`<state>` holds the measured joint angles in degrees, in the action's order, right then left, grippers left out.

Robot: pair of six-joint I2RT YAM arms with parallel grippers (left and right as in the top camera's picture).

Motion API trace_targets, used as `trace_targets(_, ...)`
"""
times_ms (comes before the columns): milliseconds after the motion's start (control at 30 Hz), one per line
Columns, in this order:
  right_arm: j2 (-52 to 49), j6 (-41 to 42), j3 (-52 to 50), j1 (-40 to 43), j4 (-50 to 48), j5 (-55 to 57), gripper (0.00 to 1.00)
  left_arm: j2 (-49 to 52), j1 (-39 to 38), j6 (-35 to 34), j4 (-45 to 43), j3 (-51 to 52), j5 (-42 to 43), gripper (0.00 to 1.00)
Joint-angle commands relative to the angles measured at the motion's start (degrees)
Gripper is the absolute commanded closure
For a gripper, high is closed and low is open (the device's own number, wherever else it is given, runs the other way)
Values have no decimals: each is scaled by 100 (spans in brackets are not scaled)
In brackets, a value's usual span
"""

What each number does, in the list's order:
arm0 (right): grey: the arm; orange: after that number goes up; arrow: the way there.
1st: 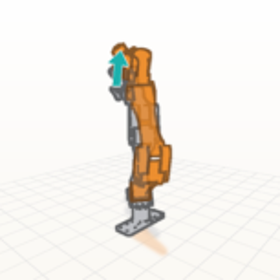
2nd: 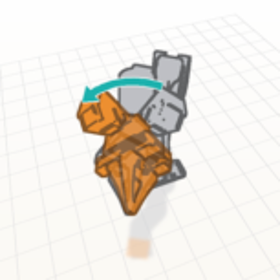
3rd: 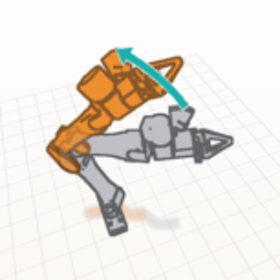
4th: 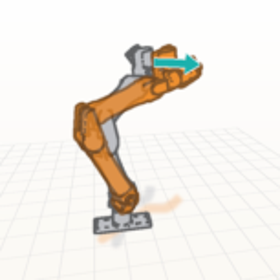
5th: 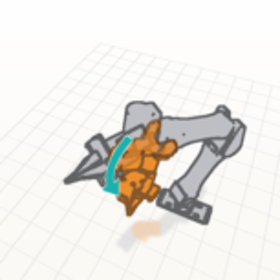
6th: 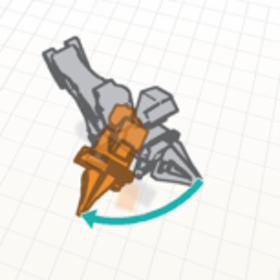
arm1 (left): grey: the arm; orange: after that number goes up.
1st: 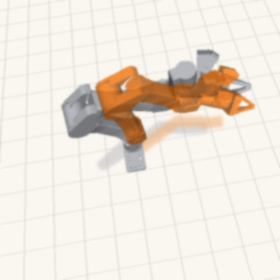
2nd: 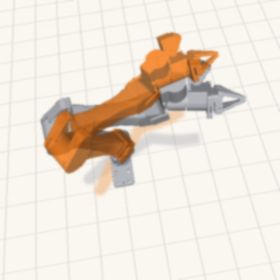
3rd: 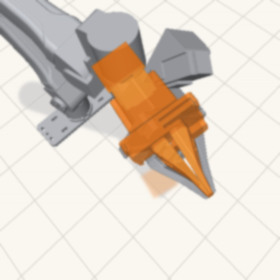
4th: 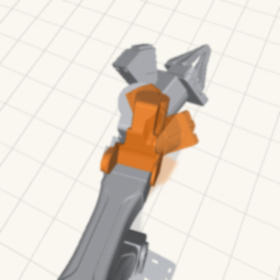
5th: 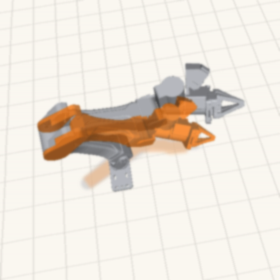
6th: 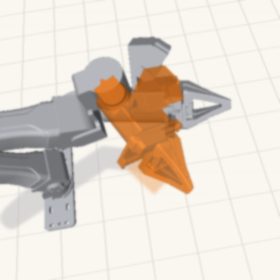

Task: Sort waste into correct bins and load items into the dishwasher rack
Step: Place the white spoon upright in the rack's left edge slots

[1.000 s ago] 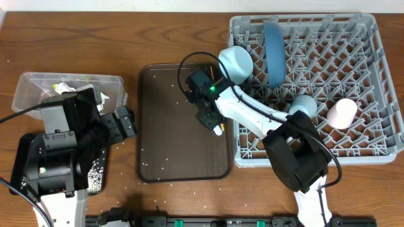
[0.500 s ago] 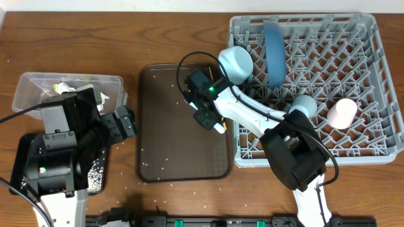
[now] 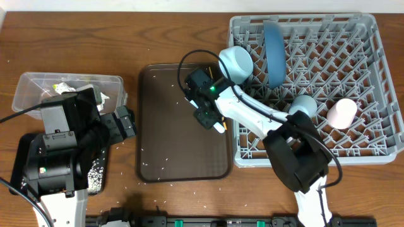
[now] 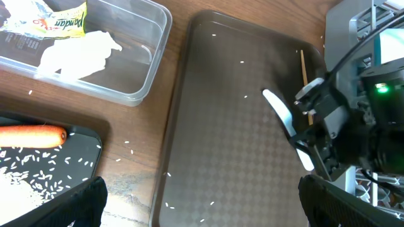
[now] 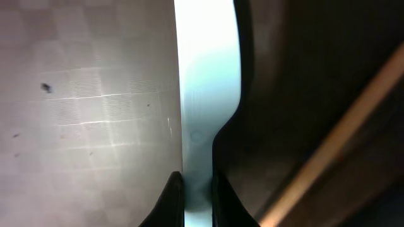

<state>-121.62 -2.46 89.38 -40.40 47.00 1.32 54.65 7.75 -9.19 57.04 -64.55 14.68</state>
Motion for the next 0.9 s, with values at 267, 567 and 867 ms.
trace_targets(267,1381,881,-13,-15,260,-52,99,0,-13,11,15,-120,31,2)
trace_targets(567,2166,2900,-13,302,1392,452,99,0,-13,11,15,-120,31,2)
trace_targets(867,2116,3331,-195,595,2240,426,99,0,-13,11,15,-120,31,2)
